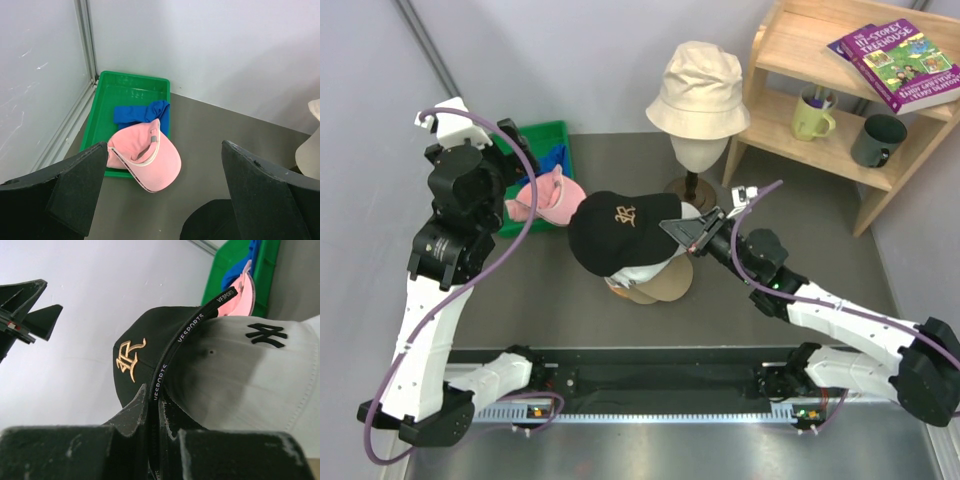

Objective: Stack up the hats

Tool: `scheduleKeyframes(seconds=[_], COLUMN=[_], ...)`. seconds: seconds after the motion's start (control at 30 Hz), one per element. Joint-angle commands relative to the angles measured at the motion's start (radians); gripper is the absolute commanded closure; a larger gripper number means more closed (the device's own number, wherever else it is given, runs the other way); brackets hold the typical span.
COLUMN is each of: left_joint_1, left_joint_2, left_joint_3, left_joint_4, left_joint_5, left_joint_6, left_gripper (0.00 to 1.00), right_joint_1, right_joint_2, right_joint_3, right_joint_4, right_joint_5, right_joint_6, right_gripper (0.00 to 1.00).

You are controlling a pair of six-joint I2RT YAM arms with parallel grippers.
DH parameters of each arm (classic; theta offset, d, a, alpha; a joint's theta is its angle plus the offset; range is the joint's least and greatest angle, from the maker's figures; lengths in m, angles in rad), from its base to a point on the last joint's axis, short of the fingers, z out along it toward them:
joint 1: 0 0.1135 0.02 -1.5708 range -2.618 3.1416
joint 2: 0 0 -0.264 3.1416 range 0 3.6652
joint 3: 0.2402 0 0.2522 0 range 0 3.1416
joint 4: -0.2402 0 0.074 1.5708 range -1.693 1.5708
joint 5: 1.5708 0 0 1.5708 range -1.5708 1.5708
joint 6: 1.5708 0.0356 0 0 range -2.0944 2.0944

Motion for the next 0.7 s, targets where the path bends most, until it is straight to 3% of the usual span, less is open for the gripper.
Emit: scheduleKeyframes(seconds=[0.0, 0.37, 0.67], left_joint_1=[0.0, 0.0, 0.0], left_joint_2=[-0.013, -0.037, -0.039], left_joint_3=[0.008, -0.032, -0.211], left_joint_4=[0.032, 0.018, 0.018], left_joint_5=[-0.011, -0.002, 0.12], left_joint_6=[0.003, -0.005, -0.041], left_gripper=[0.01, 0.01, 0.01], right_joint_1=[-0.035, -0.156, -0.193], right_joint_2=[-0.068, -0.096, -0.094], right_joint_3=[-0.029, -0.131, -0.176], right_joint_4=[0.04, -0.032, -0.133], right_joint_5=[0.036, -0.036, -0.045], right_joint_6=[-0.007, 0.015, 0.038], right_gripper=[1.0, 1.0, 1.0])
